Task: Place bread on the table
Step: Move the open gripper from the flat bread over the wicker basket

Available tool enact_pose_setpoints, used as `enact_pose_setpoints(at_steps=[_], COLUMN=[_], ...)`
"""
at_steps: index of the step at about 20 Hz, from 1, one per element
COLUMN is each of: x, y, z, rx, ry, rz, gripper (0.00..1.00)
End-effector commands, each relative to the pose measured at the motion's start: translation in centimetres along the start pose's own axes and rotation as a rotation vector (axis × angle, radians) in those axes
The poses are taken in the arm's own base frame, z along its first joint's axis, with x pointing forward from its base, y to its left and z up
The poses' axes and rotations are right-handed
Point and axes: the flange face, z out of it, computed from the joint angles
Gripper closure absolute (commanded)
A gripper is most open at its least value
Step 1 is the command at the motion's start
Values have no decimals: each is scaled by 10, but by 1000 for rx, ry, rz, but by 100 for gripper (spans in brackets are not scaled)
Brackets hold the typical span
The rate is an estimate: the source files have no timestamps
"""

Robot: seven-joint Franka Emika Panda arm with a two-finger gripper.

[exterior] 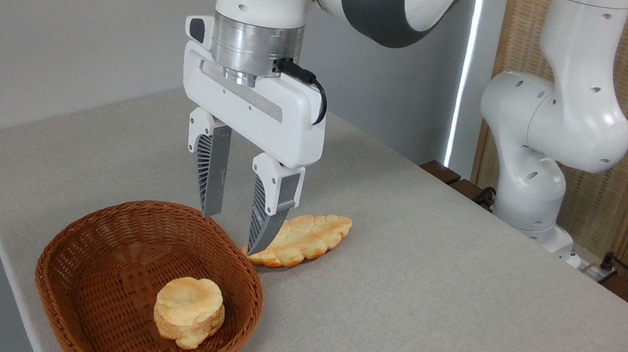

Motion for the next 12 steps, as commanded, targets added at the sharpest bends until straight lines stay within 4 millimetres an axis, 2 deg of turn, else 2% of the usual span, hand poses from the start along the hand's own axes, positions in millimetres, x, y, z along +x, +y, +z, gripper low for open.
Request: enact_pose_setpoints(at_steps=[1,6,12], x=[6,8,23], y=[5,5,1], z=[-1,7,32], rx=[-2,4,47], ry=[10,15,63], rz=[19,99,118], gripper=[0,0,0])
